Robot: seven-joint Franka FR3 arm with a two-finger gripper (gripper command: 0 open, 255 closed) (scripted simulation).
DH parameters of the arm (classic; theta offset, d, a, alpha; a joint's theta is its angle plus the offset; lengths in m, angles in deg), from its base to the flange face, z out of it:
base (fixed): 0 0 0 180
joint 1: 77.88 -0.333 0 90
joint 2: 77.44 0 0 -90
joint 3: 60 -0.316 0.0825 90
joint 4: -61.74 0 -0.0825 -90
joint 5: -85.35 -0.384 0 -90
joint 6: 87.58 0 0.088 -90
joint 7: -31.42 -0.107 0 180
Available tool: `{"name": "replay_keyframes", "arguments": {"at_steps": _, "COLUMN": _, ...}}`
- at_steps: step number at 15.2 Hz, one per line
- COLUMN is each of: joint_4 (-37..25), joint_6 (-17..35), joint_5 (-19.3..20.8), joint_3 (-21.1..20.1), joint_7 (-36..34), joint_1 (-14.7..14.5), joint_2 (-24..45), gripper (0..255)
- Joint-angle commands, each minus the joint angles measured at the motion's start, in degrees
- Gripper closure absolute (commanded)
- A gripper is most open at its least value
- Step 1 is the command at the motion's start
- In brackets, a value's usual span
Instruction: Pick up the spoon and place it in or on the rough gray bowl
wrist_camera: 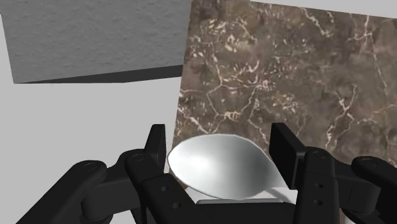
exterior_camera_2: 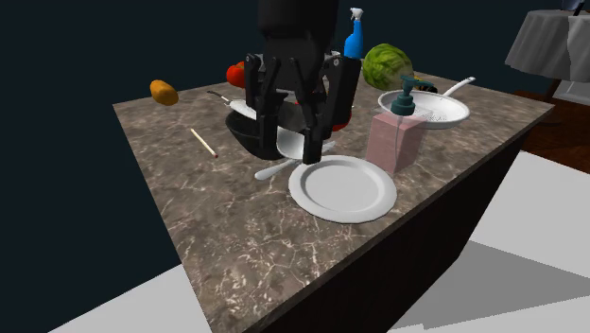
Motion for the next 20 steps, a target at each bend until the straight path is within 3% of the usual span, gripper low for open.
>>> {"name": "replay_keyframes", "arguments": {"at_steps": 1, "joint_4": -1.0, "joint_6": -1.2, "joint_5": 0.0, "joint_3": 0.1, "joint_7": 0.0, "joint_1": 0.0, "joint_2": -0.2, "gripper": 255}}
{"name": "replay_keyframes", "arguments": {"at_steps": 10, "joint_4": -23.4, "joint_6": -2.7, "joint_5": 5.8, "joint_3": -5.9, "joint_7": -10.2, "joint_1": -0.7, "joint_2": 22.0, "gripper": 255}}
{"name": "replay_keyframes", "arguments": {"at_steps": 17, "joint_4": -47.1, "joint_6": -9.2, "joint_5": 13.6, "joint_3": -7.6, "joint_7": -17.6, "joint_1": -6.3, "joint_2": 41.3, "gripper": 255}}
{"name": "replay_keyframes", "arguments": {"at_steps": 20, "joint_4": -44.5, "joint_6": -6.8, "joint_5": 13.5, "joint_3": -7.4, "joint_7": -17.5, "joint_1": -6.2, "joint_2": 41.1, "gripper": 255}}
